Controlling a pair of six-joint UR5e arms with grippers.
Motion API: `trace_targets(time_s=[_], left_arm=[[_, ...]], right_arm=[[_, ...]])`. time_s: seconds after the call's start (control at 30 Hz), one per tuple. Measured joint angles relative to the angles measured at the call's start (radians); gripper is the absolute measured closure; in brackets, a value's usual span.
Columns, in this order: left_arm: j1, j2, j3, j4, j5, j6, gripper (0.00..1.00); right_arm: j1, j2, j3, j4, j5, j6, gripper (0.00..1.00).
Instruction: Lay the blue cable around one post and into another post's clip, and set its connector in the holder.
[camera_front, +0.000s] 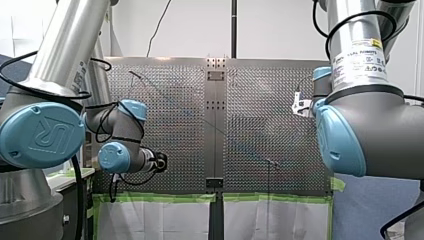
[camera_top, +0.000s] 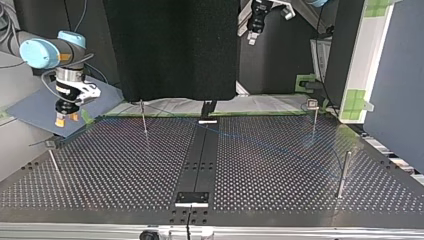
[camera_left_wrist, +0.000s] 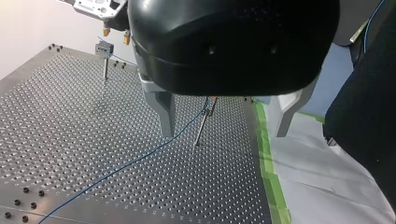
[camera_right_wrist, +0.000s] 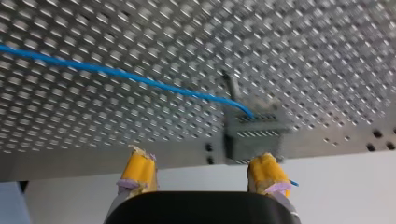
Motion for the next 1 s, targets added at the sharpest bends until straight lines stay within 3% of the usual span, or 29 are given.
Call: trace_targets(time_s=[0.2,0.67,1.0], left_arm=[[0.0,0.0,-0.001,0.001,0.0,0.001,0.0],[0.0,0.0,0.0,0.033,0.0,-0.033,0.0],[0.001,0.0,0.001,0.042,0.0,-0.06,0.0]], right_arm=[[0.048,0.002,0.033,0.002,0.009,-0.015,0.0],[0.158,0.005,0.04,0.06,-0.004,-0.042,0.0],[0.239,0.008,0.042,0.077,0.061,-0.039,0.0]])
